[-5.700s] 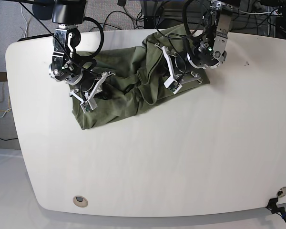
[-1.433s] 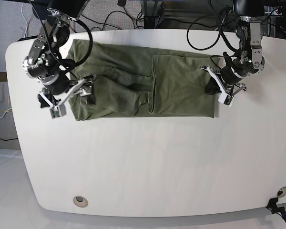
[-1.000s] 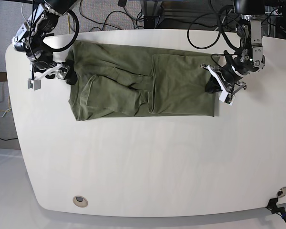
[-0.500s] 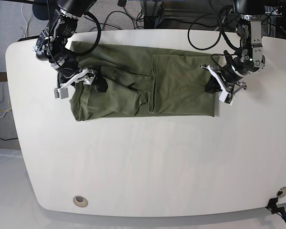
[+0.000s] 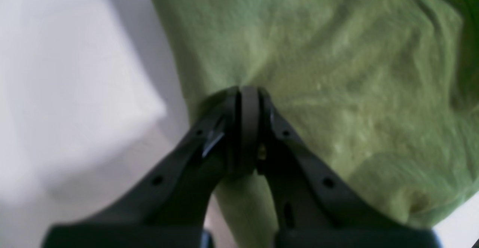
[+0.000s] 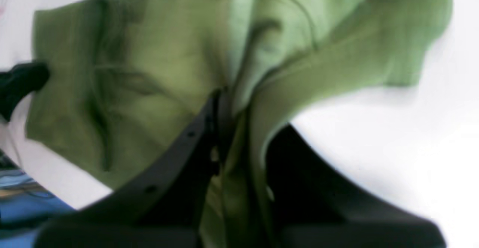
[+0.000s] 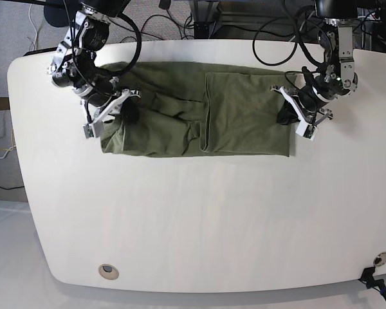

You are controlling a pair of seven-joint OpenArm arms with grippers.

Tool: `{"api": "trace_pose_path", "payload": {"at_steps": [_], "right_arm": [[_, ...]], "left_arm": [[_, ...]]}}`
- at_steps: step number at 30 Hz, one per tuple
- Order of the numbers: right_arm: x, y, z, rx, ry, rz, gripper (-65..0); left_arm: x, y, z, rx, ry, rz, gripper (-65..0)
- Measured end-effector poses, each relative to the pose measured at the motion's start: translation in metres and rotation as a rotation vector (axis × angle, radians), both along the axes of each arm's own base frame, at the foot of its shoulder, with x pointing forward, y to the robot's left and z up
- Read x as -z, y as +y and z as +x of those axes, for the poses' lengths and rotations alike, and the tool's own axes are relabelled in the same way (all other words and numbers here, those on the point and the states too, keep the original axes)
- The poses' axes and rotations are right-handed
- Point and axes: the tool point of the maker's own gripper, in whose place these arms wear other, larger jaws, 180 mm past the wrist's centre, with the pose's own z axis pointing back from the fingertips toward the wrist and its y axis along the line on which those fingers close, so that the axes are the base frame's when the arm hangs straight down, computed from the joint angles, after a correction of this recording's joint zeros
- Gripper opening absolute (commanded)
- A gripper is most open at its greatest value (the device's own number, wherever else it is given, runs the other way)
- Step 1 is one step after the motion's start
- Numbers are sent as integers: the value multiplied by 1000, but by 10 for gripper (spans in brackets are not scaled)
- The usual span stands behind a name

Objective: Fold the T-shirt properly
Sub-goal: 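Fold the held end over onto the stack toward the left gripper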

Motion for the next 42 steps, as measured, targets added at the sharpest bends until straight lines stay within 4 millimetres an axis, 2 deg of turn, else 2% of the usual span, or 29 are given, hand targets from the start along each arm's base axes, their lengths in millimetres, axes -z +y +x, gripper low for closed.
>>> {"api": "trace_pose_path", "payload": {"at_steps": [2, 4, 11, 14, 17, 25, 31, 33, 34, 36, 40, 42], "right_arm": [[-26, 12, 6, -34, -62, -20, -650], [-43, 31, 9, -81, -97, -26, -650], [-60, 125, 3, -292, -138, 87, -650], [-69, 150, 3, -312, -149, 138, -650], [-72, 176, 0, -352, -149, 183, -650], [-60, 227, -4, -444, -94, 248, -650], [-67, 274, -6, -610, -119, 243, -275], [-78, 290, -8, -667, -156, 249, -191], [-84, 296, -9, -692, -171, 254, -168], [-92, 301, -6, -714, -200, 246, -167], [-102, 299, 6, -715, -239, 228, -167], [-105, 292, 10, -714, -263, 201, -167]], "left_arm": [[0, 0, 0, 1, 2, 1, -650], [0, 0, 0, 0, 0, -1, -650], [0, -1, 0, 2, 2, 0, -650], [0, -1, 0, 1, 2, -2, -650], [0, -1, 0, 1, 1, -1, -650], [0, -1, 0, -1, 1, -1, -650], [-1, -2, 0, 5, 0, 1, -650], [-4, -3, 0, 13, 2, 13, -650], [-5, -2, 0, 23, 2, 33, -650], [-7, -3, -1, 31, 6, 45, -650], [-13, 1, -5, 61, 14, 108, -650], [-29, 8, -2, 84, -20, 160, -650]]}}
